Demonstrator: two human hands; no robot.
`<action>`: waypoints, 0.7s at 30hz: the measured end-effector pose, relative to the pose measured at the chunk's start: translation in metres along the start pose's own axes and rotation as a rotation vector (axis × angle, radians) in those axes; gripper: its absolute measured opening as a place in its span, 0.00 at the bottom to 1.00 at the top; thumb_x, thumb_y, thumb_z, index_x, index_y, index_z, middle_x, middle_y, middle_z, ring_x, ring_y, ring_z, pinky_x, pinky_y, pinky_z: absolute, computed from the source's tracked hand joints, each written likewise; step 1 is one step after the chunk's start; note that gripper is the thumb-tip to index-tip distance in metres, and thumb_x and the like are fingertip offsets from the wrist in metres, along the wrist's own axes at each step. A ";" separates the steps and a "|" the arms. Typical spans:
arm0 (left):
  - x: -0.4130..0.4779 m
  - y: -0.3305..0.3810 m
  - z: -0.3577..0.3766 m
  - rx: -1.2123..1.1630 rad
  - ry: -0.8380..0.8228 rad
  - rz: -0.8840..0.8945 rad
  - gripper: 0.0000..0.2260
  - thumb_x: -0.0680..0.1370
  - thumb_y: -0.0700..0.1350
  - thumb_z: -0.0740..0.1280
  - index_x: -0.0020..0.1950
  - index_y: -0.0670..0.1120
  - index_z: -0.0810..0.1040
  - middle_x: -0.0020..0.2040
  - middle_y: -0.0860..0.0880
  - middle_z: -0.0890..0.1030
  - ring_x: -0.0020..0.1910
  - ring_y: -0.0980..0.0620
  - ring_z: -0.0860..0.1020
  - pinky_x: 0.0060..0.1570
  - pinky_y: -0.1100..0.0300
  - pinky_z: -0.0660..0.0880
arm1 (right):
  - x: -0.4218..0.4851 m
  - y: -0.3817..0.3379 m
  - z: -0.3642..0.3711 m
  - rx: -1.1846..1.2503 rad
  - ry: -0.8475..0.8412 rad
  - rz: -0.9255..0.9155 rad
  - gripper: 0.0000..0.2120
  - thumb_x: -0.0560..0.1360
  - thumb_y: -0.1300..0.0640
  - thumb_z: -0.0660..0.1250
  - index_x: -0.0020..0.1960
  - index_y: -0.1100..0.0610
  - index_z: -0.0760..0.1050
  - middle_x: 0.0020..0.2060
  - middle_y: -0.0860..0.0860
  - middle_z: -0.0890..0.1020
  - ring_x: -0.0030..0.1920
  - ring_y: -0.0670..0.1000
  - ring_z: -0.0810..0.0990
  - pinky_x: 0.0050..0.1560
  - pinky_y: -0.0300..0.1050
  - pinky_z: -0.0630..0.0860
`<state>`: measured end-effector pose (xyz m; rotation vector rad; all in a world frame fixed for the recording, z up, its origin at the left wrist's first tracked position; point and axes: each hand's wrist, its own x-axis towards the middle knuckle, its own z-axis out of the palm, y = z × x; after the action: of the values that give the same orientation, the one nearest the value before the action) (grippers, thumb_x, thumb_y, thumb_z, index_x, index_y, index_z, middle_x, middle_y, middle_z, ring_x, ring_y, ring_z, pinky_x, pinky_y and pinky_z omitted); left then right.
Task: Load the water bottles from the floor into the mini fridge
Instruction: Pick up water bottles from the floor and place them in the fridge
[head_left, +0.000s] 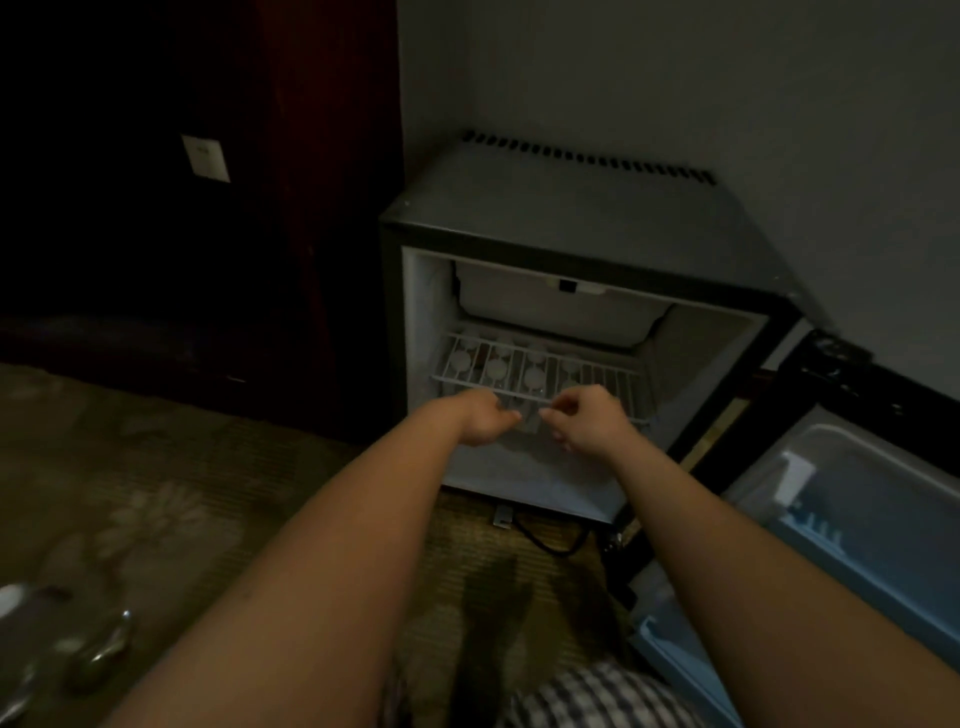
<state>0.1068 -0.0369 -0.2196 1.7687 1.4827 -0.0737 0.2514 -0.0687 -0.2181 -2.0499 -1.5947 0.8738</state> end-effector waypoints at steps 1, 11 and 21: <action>-0.011 -0.001 -0.006 0.015 0.022 0.000 0.24 0.80 0.55 0.55 0.70 0.40 0.68 0.68 0.40 0.71 0.64 0.42 0.72 0.62 0.54 0.69 | -0.007 -0.010 -0.003 -0.015 -0.002 -0.024 0.13 0.76 0.55 0.66 0.55 0.62 0.78 0.42 0.55 0.78 0.47 0.55 0.79 0.54 0.53 0.78; -0.138 -0.064 -0.049 -0.012 0.192 0.002 0.21 0.81 0.52 0.57 0.68 0.41 0.70 0.64 0.42 0.75 0.61 0.44 0.75 0.62 0.51 0.71 | -0.090 -0.105 -0.007 -0.119 -0.130 -0.214 0.13 0.77 0.55 0.65 0.56 0.62 0.77 0.47 0.56 0.80 0.51 0.56 0.81 0.53 0.50 0.79; -0.243 -0.186 -0.069 0.010 0.242 -0.170 0.23 0.80 0.55 0.58 0.70 0.43 0.68 0.70 0.44 0.69 0.69 0.46 0.68 0.66 0.54 0.66 | -0.169 -0.196 0.072 -0.209 -0.340 -0.370 0.13 0.78 0.56 0.64 0.60 0.59 0.74 0.51 0.56 0.80 0.50 0.53 0.81 0.43 0.42 0.78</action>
<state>-0.1561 -0.1928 -0.1466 1.7026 1.8071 0.0486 0.0369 -0.1825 -0.1040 -1.7076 -2.2429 0.9848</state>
